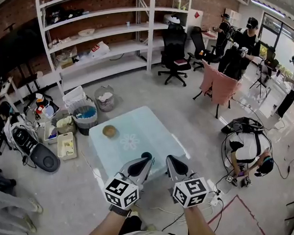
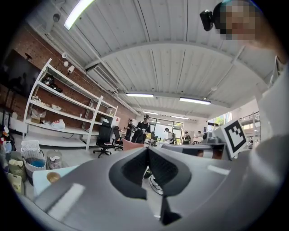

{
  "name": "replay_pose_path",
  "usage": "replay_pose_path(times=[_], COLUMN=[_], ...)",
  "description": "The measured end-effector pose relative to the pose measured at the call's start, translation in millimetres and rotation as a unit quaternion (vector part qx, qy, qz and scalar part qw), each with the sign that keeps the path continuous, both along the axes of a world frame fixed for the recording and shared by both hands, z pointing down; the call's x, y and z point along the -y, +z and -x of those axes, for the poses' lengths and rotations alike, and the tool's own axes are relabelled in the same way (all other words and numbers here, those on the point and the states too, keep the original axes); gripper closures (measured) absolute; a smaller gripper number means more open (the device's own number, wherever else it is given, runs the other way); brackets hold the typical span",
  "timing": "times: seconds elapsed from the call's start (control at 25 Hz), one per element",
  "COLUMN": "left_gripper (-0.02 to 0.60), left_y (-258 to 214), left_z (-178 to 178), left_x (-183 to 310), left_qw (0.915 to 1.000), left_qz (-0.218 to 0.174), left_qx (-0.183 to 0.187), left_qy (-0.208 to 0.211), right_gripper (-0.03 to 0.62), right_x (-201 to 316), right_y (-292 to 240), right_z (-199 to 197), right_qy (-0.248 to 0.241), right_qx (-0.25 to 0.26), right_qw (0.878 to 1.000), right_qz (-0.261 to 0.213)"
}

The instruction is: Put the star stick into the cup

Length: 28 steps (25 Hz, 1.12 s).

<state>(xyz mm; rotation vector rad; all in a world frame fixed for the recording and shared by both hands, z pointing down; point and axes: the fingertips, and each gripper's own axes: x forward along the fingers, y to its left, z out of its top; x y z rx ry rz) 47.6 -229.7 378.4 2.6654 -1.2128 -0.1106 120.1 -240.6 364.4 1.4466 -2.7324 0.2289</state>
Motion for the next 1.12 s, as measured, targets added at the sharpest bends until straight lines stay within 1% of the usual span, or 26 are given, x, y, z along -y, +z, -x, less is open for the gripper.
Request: replay_pose_path(times=[0.28,0.76,1.12], left_gripper=[0.575,0.575,0.575], left_y=[-14.7,-32.1,-33.9], left_z=[-0.6,23.5,32.4], left_x=[-12.1,-14.0,-16.1], left_qw=[0.9999,0.9987,0.9981], left_qz=[-0.015,-0.03,-0.038], left_qx=[0.0,0.002,0.002], left_qy=[-0.007,-0.042,-0.048], right_gripper=[0.583,0.583,0.583], right_x=[-13.7,-18.7,-20.4], right_y=[-7.9,-23.9,-24.9], right_z=[4.6,7.1,11.8], right_qy=[-0.01,-0.004,-0.004], right_qx=[-0.006,-0.007,-0.009], right_qw=[1.0,1.0,0.999], right_qz=[-0.009,-0.024,-0.031])
